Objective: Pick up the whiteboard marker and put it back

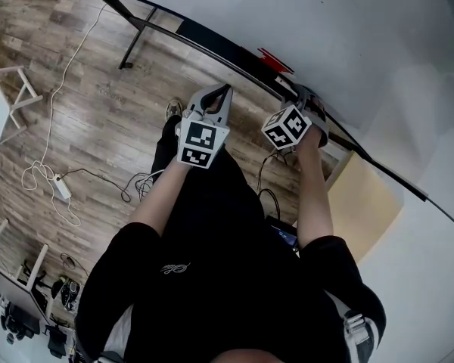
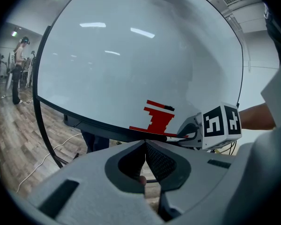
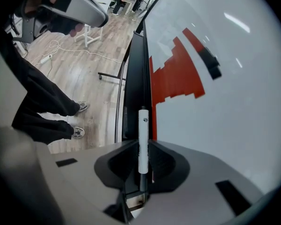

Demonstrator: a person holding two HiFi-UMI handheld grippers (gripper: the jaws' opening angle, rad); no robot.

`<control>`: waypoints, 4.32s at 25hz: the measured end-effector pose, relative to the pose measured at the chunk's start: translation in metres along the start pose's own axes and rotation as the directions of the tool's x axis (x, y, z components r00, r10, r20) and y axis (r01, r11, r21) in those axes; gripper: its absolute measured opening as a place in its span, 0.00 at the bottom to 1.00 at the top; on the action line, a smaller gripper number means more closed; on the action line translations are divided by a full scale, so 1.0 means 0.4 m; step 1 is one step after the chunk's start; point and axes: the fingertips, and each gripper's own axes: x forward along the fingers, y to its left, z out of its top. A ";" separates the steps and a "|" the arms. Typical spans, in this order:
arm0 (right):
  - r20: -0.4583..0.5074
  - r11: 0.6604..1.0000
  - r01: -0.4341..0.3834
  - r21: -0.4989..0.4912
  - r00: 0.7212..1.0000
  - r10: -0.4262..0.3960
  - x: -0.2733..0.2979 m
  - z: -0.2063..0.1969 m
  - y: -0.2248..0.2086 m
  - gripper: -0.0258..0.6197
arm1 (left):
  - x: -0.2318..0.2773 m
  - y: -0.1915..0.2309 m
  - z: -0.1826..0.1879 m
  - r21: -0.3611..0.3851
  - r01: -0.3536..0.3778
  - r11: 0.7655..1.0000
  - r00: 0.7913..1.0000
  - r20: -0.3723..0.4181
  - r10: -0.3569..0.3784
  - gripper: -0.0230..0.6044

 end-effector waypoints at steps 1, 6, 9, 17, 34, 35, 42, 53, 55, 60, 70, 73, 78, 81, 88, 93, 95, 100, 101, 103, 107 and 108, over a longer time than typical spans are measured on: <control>0.000 1.000 0.001 -0.001 1.000 -0.001 0.000 -0.001 0.001 0.11 | 0.000 -0.001 0.001 0.000 0.000 1.000 1.000 0.000 0.000 0.05; 0.010 0.999 0.034 -0.015 0.999 -0.033 0.000 -0.004 0.000 0.11 | 0.000 -0.016 0.003 0.008 0.001 1.000 1.000 0.001 -0.001 0.05; 0.014 0.997 0.065 -0.040 0.998 -0.064 -0.002 -0.005 0.000 0.13 | -0.008 -0.023 -0.003 0.013 -0.003 1.000 1.000 -0.001 0.003 0.05; 0.054 0.996 0.089 -0.015 0.995 -0.088 -0.017 -0.004 0.007 0.13 | -0.032 -0.027 -0.019 0.021 -0.026 0.999 1.000 0.002 0.025 0.05; 0.294 0.957 0.091 0.274 0.940 -0.174 -0.209 0.022 -0.006 0.13 | -0.076 -0.116 0.016 0.092 -0.018 0.996 0.999 0.047 0.014 0.05; 0.314 0.949 0.078 0.306 0.933 -0.178 -0.223 0.020 -0.006 0.13 | -0.082 -0.123 0.023 0.095 -0.021 0.995 0.998 0.055 0.016 0.05; 0.469 0.844 -0.052 0.534 0.849 -0.244 -0.321 0.021 -0.003 0.13 | -0.129 -0.183 0.053 0.099 -0.072 0.992 0.990 0.128 0.059 0.05; 0.510 0.632 -0.156 0.759 0.745 -0.429 -0.515 -0.021 0.062 0.13 | -0.245 -0.306 0.086 0.174 0.005 0.985 0.983 0.180 -0.037 0.05; 0.501 0.600 -0.160 0.784 0.734 -0.459 -0.548 -0.030 0.067 0.13 | -0.269 -0.324 0.091 0.185 0.031 0.982 0.980 0.187 -0.066 0.05; 0.465 0.547 -0.134 0.826 0.710 -0.528 -0.637 -0.043 0.106 0.13 | -0.367 -0.364 0.111 0.298 0.040 0.954 0.968 0.227 -0.111 0.05; 0.397 0.409 -0.134 0.902 0.627 -0.670 -0.832 -0.139 0.198 0.13 | -0.466 -0.439 0.092 0.251 0.124 0.960 0.944 0.268 -0.192 0.05; 0.388 0.387 -0.139 0.911 0.605 -0.695 -0.878 -0.189 0.217 0.13 | -0.487 -0.471 0.092 0.248 0.123 0.961 0.942 0.277 -0.192 0.05; 0.404 0.384 -0.162 0.909 0.570 -0.715 -0.947 -0.276 0.231 0.13 | -0.514 -0.537 0.119 0.276 0.082 0.958 0.939 0.301 -0.167 0.05; 0.420 0.390 -0.179 0.903 0.555 -0.718 -0.975 -0.333 0.240 0.13 | -0.525 -0.601 0.125 0.268 0.056 0.962 0.935 0.324 -0.145 0.05; 0.465 0.432 -0.193 0.881 0.515 -0.720 -1.013 -0.442 0.257 0.13 | -0.531 -0.745 0.089 0.245 0.016 0.969 0.934 0.343 -0.102 0.05; 0.481 0.437 -0.212 0.874 0.507 -0.716 -1.013 -0.484 0.270 0.13 | -0.534 -0.787 0.072 0.246 0.003 0.969 0.934 0.346 -0.091 0.05; 0.493 0.447 -0.218 0.867 0.500 -0.712 -1.017 -0.483 0.270 0.13 | -0.538 -0.791 0.069 0.244 -0.007 0.970 0.935 0.346 -0.081 0.05; 0.558 0.520 -0.224 0.824 0.482 -0.676 -1.028 -0.431 0.266 0.13 | -0.572 -0.769 0.082 0.225 -0.051 0.973 0.928 0.370 -0.037 0.05; 0.581 0.549 -0.223 0.806 0.479 -0.658 -1.029 -0.408 0.266 0.13 | -0.585 -0.755 0.089 0.210 -0.065 0.976 0.925 0.379 -0.019 0.05; 0.627 0.612 -0.210 0.762 0.473 -0.619 -1.026 -0.352 0.269 0.13 | -0.613 -0.713 0.089 0.179 -0.103 0.978 0.920 0.392 0.025 0.05; 0.700 0.715 -0.175 0.677 0.452 -0.553 -1.030 -0.199 0.274 0.13 | -0.677 -0.585 0.052 0.146 -0.188 0.971 0.900 0.420 0.111 0.05; 0.714 0.732 -0.172 0.659 0.451 -0.536 -1.034 -0.158 0.279 0.13 | -0.698 -0.552 0.048 0.134 -0.204 0.970 0.897 0.423 0.130 0.05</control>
